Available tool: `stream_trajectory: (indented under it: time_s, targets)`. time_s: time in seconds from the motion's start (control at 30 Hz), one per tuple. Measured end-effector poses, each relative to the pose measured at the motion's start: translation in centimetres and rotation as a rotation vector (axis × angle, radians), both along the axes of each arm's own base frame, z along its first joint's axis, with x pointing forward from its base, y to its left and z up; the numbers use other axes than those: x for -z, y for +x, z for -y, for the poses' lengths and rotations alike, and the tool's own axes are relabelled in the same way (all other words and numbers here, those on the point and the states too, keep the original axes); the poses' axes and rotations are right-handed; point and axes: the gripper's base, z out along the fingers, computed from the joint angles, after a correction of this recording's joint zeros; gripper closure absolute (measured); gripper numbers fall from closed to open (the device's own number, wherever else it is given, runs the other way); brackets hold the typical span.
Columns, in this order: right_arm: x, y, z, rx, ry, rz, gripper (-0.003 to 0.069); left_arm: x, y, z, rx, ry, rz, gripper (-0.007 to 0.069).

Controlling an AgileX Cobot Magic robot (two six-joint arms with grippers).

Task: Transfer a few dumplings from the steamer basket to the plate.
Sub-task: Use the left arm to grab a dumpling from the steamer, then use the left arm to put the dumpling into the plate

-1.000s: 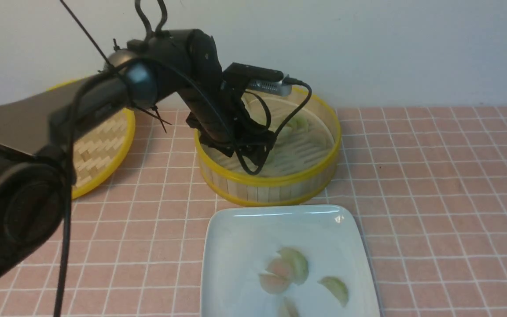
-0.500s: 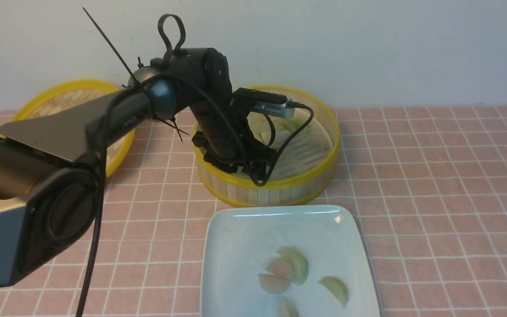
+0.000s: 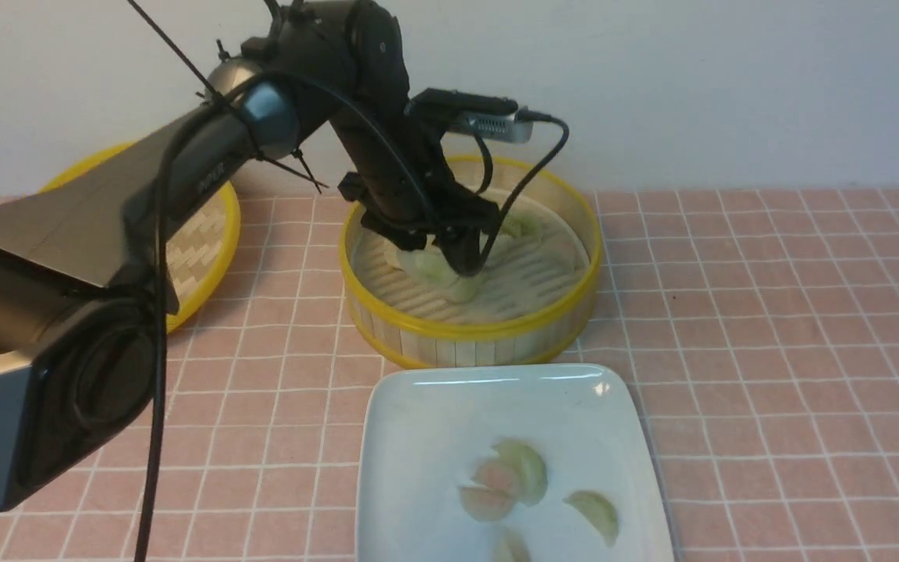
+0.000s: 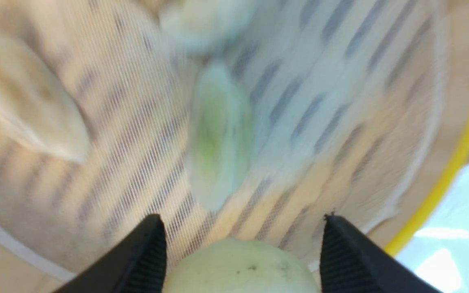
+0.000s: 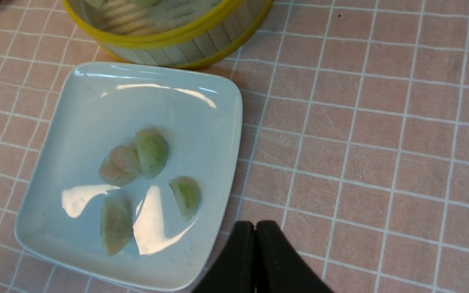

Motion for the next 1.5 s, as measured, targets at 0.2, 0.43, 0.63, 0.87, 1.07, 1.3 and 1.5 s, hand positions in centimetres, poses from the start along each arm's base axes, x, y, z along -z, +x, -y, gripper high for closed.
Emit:
stream_trajectory:
  time_s: [0.2, 0.43, 0.63, 0.87, 1.07, 1.3, 1.5]
  targets:
    - [0.0, 0.0, 0.0, 0.000, 0.000, 0.000, 0.0672, -4.2, -1.2, -0.5, -0.020, -0.040, 0.067, 0.0190]
    - [0.0, 0.0, 0.0, -0.001, 0.002, 0.000, 0.0672, -4.0, -7.9, -2.0, -0.008, 0.018, -0.091, 0.0190]
    - [-0.1, 0.1, 0.0, 0.003, 0.009, 0.012, 0.0672, 2.5, -12.2, -0.4, 0.078, 0.115, -0.257, 0.0193]
    - [-0.5, 2.2, -0.6, -0.068, 0.026, 0.026, 0.0672, 6.7, -12.0, 1.0, 0.097, 0.139, -0.300, 0.0193]
    - [-0.5, 7.5, -4.3, -0.237, 0.022, -0.019, 0.0671, 7.3, -12.1, 1.0, 0.100, 0.150, -0.332, 0.0196]
    - [0.7, 14.7, -10.0, -0.352, -0.081, -0.028, 0.0661, 5.9, -11.8, 1.2, 0.115, 0.150, -0.341, 0.0169]
    - [2.5, 20.4, -12.0, -0.360, -0.110, -0.051, 0.0588, 5.1, -11.6, 1.3, 0.119, 0.144, -0.333, 0.0172]
